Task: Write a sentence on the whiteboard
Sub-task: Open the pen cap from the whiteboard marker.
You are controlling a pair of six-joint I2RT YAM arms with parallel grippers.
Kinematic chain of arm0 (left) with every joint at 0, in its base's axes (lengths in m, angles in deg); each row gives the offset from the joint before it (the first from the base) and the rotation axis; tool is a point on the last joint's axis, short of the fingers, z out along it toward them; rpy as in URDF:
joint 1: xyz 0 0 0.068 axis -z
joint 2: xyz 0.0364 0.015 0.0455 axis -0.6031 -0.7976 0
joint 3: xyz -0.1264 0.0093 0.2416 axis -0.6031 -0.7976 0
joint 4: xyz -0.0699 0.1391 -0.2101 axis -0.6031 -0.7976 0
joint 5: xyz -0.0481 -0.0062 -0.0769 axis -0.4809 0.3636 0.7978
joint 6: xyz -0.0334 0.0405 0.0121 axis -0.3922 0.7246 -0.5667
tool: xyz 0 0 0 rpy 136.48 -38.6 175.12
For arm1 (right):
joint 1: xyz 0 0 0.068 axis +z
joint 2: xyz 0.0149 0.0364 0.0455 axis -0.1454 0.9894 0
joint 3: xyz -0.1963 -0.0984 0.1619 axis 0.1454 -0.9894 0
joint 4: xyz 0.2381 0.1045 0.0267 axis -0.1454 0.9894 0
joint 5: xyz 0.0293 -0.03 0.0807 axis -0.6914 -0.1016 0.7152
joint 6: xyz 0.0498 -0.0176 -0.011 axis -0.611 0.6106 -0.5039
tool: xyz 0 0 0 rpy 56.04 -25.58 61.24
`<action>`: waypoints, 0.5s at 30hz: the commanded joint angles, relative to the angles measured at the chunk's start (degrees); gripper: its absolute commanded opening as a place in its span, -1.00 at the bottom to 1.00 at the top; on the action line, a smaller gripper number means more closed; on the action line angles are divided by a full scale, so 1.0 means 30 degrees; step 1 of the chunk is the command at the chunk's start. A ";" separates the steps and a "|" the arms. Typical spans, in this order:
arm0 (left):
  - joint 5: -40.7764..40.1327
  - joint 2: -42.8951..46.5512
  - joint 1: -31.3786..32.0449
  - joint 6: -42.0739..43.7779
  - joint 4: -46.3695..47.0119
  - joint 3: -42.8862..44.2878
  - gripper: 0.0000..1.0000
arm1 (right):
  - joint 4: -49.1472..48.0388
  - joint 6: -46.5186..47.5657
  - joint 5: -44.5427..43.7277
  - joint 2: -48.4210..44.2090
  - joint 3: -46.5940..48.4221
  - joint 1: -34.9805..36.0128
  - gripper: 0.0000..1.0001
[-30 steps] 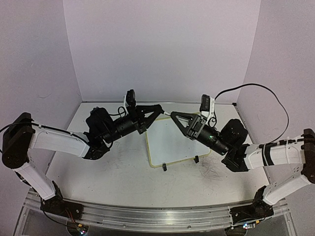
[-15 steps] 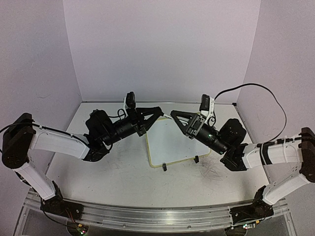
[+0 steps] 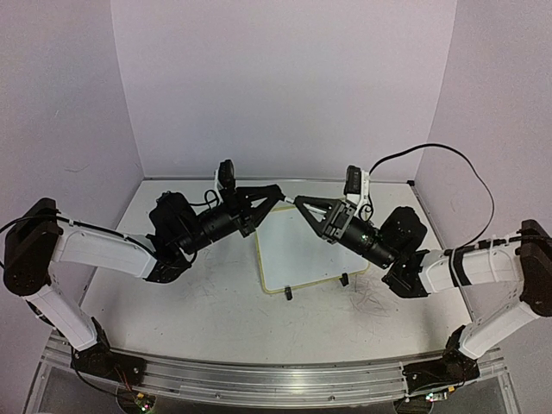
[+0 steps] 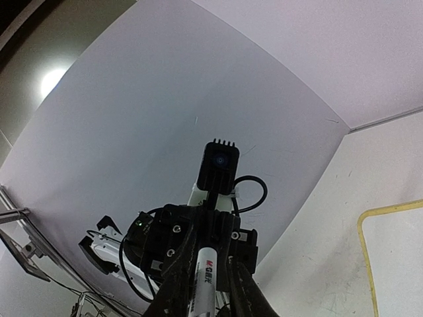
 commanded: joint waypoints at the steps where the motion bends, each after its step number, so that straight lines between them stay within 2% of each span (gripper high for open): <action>1: 0.0595 -0.0133 0.0189 -0.0201 0.1005 0.0085 -1.00 | -0.0641 0.0027 0.0950 0.0210 0.0707 0.0019 -0.52; 6: 0.0704 -0.0277 0.0212 -0.0389 0.1005 0.0135 -1.00 | -0.0664 0.0077 0.0916 0.0172 0.0905 -0.0043 -0.62; 9: 0.0747 -0.0342 0.0224 -0.0391 0.1029 0.0170 -1.00 | -0.0670 -0.0023 0.0847 0.0239 0.1115 -0.0088 -0.94; 10: 0.0728 -0.0316 0.0224 -0.0365 0.1018 0.0158 -1.00 | -0.0671 -0.0094 0.0843 0.0217 0.1112 -0.0122 -0.98; 15: 0.0339 0.0069 0.0161 -0.0166 0.1004 -0.0222 -1.00 | -0.0837 -0.0282 0.0885 -0.0325 0.0363 -0.0493 -1.00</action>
